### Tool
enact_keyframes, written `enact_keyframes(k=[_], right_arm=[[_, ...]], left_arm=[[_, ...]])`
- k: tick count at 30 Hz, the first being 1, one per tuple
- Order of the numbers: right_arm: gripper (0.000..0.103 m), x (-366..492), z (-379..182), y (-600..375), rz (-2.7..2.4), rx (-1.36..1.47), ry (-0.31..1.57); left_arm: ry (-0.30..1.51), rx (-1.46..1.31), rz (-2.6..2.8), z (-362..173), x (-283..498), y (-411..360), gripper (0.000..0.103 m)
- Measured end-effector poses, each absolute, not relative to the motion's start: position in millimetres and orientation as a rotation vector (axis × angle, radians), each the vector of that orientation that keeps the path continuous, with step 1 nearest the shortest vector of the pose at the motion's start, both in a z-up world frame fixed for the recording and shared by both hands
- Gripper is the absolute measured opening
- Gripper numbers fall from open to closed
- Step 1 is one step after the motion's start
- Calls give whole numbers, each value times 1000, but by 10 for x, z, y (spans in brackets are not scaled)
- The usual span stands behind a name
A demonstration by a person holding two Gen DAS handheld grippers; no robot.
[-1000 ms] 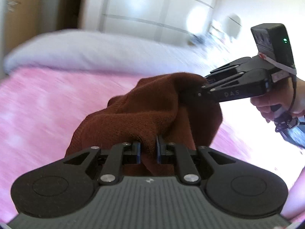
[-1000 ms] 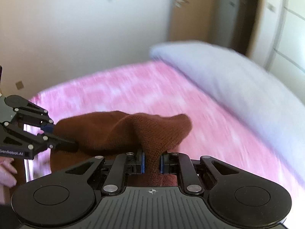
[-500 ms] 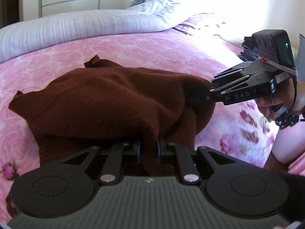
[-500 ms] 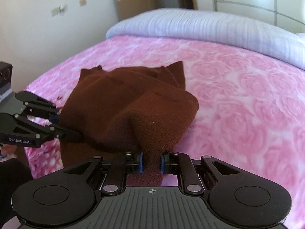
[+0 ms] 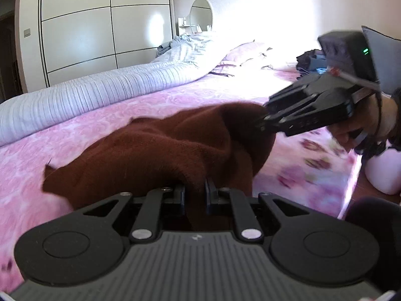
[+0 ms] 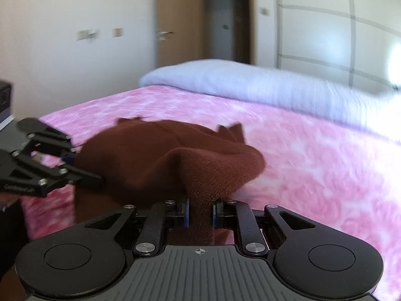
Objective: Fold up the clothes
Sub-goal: 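Lift the vest with both grippers and shake it out above the bed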
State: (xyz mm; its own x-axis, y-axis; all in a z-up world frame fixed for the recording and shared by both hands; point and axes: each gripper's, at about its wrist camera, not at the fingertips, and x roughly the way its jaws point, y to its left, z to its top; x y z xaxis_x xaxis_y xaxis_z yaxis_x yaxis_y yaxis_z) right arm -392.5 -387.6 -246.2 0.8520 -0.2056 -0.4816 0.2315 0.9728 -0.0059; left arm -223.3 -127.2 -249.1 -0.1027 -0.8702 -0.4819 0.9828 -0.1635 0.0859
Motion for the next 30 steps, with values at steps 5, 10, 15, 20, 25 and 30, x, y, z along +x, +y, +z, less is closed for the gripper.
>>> enact_keyframes(k=[5,10,15,20,25,30], right_arm=[[15,-4327,-2544,-3132,-216,-2,665],[36,-4782,-2451,-2857,-309,121,627],[101,-4601,-2185,-3069,-350,145,527],[101,-3963,-2353,-3757,-316,349,558],[71,-3413,-2632,-4446,-301,514,612],[4,-3369,-2290,-4738,-298,509,535]], left_arm=[[417,543,-1685,-2547,-2368,-727,16],[457,467,-1632,-2328,-2102,-421,33],[536,355,-1546,-2206,-1542,-783,53],[703,239,-1482,-2358,-1047,-1598,63],[704,276,-1592,-2468,-1057,-2205,5],[426,261,-1696,-1854,-1293,-2270,3]])
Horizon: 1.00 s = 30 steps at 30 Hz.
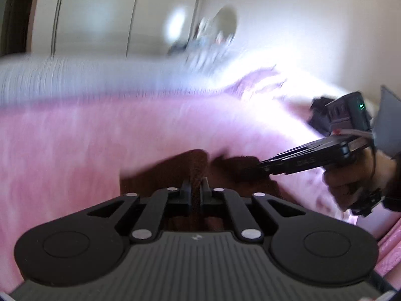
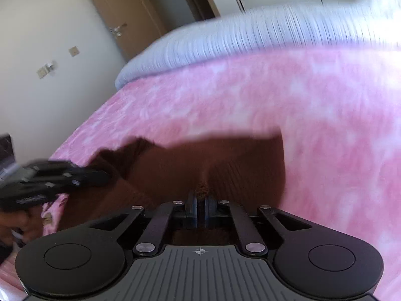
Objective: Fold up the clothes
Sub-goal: 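Lift the vest with both grippers and shake it out above the bed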
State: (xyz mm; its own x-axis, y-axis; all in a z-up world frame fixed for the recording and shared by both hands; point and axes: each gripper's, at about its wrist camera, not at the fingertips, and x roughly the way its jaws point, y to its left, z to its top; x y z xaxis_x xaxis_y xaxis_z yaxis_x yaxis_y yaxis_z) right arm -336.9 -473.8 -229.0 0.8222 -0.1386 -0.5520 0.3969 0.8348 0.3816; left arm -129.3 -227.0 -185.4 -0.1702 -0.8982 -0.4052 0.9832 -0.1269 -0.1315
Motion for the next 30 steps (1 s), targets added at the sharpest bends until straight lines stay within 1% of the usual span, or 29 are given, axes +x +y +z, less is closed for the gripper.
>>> enact_keyframes(k=[3,5,7,9,11,12,13,15,17,18,19,20,21,22,23,24,25,27,30], right_arm=[[3,-3666,-1545,-4730,-346,394,335],[3,-3935,-1058,-4556,-348,278,221],[3,-4213,-760,-4260,-344,166,159],[4,-4529,-650,-3897,-330,72,140],[4,-4805,-763,-3597,-319,49,176],[4,-4927,-906,-3483,-318,70,213],[4,-5047,-1090,-3388,-323,100,256],[4,-5244,-1554,-3284,-356,200,363],[4,-5415,-1986,-3249,-400,316,475],[4,-5481,-2158,-3236,-425,354,525],[5,-5517,-2241,-3240,-452,361,554],[8,-5541,-2282,-3255,-478,355,569],[20,-5552,-2273,-3283,-502,346,565],[33,-5552,-2218,-3327,-524,340,535],[42,-5544,-2151,-3386,-535,336,492],[61,-5532,-2079,-3453,-537,333,445],[72,-5471,-2012,-3516,-537,319,407],[75,-5231,-1904,-3643,-523,279,363],[76,-4640,-1910,-3862,-447,244,411]], left_arm=[[229,163,-1736,-1135,-1379,-2100,3],[106,110,-1774,-772,-1469,-1835,3],[30,83,-1829,-589,-1581,-1506,3],[41,129,-1893,-630,-1730,-1196,4],[112,228,-1957,-876,-1872,-938,8],[167,292,-1987,-1065,-1944,-818,13],[228,363,-1998,-1272,-2015,-723,14],[367,484,-1987,-1706,-2104,-566,14],[486,566,-1964,-2023,-2112,-454,15],[515,592,-1944,-2109,-2059,-409,18],[539,605,-1927,-2162,-1991,-387,27],[552,594,-1912,-2160,-1894,-404,32],[562,576,-1895,-2130,-1793,-442,40],[564,543,-1868,-2050,-1677,-545,47],[562,507,-1836,-1967,-1549,-700,50],[556,477,-1802,-1903,-1434,-848,60],[544,457,-1766,-1871,-1342,-984,70],[541,438,-1697,-1864,-1194,-1383,71],[596,450,-1655,-2007,-1109,-2079,71]])
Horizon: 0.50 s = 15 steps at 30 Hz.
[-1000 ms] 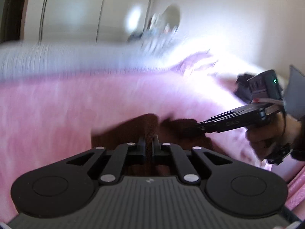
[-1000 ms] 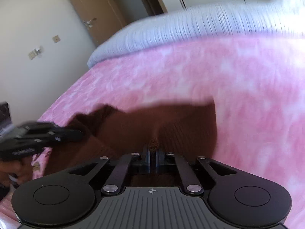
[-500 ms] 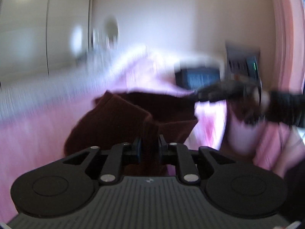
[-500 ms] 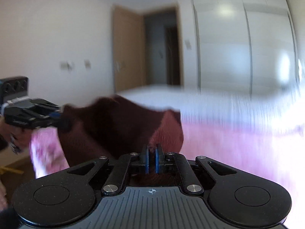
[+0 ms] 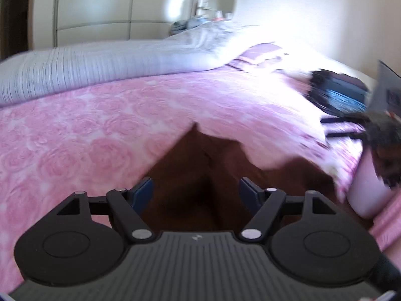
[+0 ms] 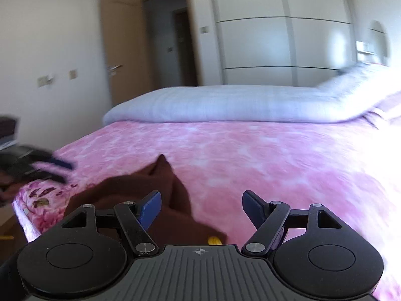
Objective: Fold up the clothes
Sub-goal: 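Lift the vest with both grippers and shake it out above the bed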
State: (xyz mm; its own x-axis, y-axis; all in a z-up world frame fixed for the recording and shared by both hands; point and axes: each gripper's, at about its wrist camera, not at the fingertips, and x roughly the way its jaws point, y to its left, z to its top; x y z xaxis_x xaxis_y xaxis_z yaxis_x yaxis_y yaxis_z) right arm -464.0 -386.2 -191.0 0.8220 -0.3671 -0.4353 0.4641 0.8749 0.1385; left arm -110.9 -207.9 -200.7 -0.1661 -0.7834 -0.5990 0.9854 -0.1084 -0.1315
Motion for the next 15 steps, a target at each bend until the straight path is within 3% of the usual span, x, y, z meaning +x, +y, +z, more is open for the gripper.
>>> enact_keyframes(k=[5,6,7,9,13,14,15], right_arm=[[76,-3727,-2381,-4281,-317,211,668],[76,-3632,-2494,-4356,-287,222,690],[76,-3537,-2608,-4431,-256,234,713],[76,-3347,-2836,-4581,-195,257,757],[75,-3198,-2992,-4716,-104,361,724],[66,-3186,-2998,-4732,-77,399,714],[18,-3163,-2990,-4760,-47,441,694]], left_arm=[[604,663,-1626,-2455,-1205,-3004,67],[585,714,-1637,-2540,-1257,-3065,39],[549,729,-1667,-2557,-1310,-3009,18],[480,736,-1725,-2555,-1385,-2886,11],[371,420,-1811,-1959,-963,-2372,7],[340,333,-1824,-1790,-821,-2235,5],[301,256,-1829,-1627,-684,-2108,2]])
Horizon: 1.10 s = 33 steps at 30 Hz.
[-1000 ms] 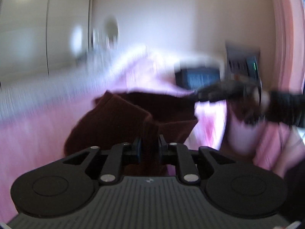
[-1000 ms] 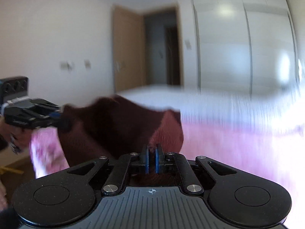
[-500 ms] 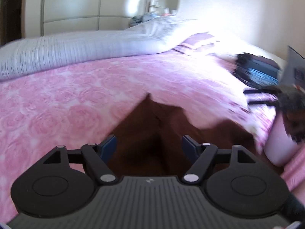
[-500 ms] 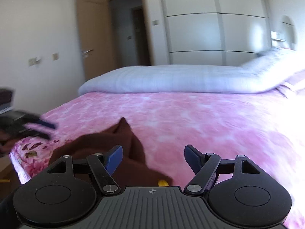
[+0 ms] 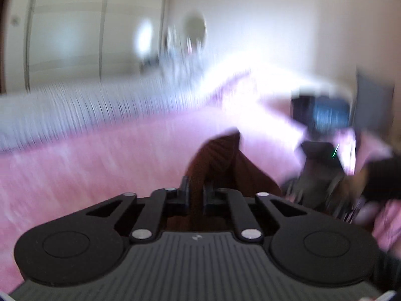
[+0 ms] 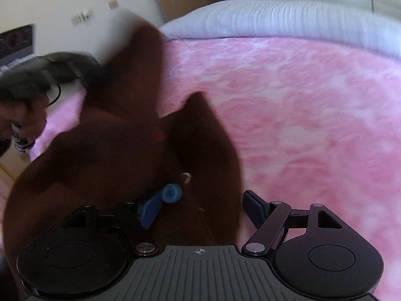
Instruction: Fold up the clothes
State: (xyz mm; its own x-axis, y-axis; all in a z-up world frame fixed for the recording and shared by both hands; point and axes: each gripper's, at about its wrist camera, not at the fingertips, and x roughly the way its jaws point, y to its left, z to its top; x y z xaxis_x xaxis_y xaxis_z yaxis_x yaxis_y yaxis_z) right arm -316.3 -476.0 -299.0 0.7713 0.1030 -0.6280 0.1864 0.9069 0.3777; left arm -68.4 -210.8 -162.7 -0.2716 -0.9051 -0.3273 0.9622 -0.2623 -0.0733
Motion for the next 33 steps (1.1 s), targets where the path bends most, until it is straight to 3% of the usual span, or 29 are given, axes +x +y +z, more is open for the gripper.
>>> enact_keyframes(k=[1,7,11,13,16,17,19,22,27,33], right_arm=[[12,-3157,-2922,-4794,-52,456,665],[11,-3514,-1928,-5072,-398,289,358],[16,-3493,-1504,-5275,-596,60,280],[50,-3339,-1597,-5487,-666,21,375],[54,-3457,-1804,-5586,-693,110,410],[56,-3546,-1875,-5571,-678,147,404],[65,-3736,-2108,-5479,-673,197,443],[66,-4109,-2448,-5187,-664,306,511],[67,-4735,-2782,-4699,-707,527,522],[68,-4929,-2929,-4373,-709,675,455]], left_arm=[[256,200,-1822,-1476,-555,-2016,2],[136,184,-1727,-1087,-96,-2085,4],[255,249,-1565,-1445,38,-2556,24],[340,281,-1467,-1679,108,-2776,30],[454,256,-1460,-1961,20,-2658,38],[469,267,-1491,-2036,-101,-2556,46],[506,297,-1556,-2173,-354,-2396,50],[564,359,-1648,-2370,-819,-2245,59],[618,414,-1773,-2584,-1638,-2060,62],[351,676,-1744,-2739,-2501,-2326,66]])
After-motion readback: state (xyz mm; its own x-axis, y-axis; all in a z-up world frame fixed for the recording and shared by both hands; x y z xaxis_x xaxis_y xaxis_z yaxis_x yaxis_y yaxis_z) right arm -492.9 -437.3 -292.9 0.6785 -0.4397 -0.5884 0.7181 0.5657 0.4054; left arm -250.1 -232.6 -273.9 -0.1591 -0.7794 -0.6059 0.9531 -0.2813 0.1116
